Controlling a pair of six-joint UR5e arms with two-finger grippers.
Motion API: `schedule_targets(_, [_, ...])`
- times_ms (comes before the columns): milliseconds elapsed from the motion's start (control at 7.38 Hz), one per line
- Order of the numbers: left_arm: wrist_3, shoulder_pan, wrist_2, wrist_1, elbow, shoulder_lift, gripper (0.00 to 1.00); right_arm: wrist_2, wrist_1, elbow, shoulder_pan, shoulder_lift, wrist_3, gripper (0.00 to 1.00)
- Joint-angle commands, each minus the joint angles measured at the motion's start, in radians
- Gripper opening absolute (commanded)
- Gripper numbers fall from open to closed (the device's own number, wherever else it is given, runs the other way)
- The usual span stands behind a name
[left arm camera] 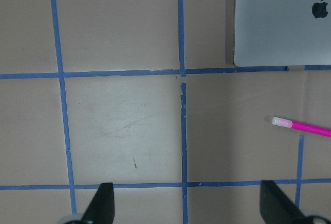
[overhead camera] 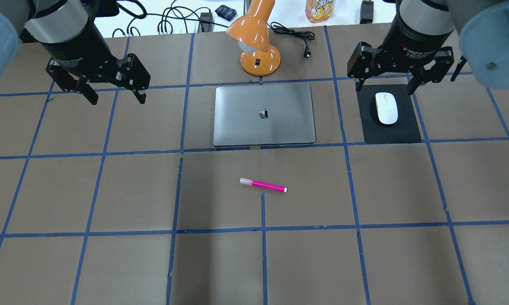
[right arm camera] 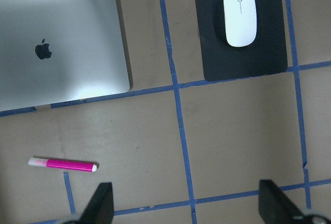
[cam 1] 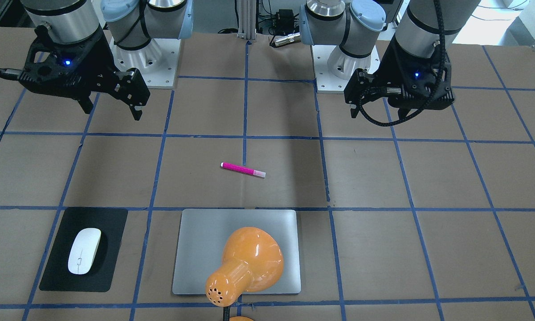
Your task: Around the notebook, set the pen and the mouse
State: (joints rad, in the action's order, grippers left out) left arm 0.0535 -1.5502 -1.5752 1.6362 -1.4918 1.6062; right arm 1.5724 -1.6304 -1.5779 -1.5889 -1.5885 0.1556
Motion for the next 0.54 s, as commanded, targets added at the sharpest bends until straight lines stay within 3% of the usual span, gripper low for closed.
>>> schedule_targets(0, [0.005, -0.001, -0.009, -0.032, 0.025, 0.062, 1.00, -0.021, 0.000, 0.004, -0.003, 0.007, -0.016, 1.00])
schedule_targets(406, [0.003, -0.004, 0.044, -0.030, 0.004, 0.029, 1.00, -0.021, 0.001, 0.003, -0.003, 0.006, -0.005, 1.00])
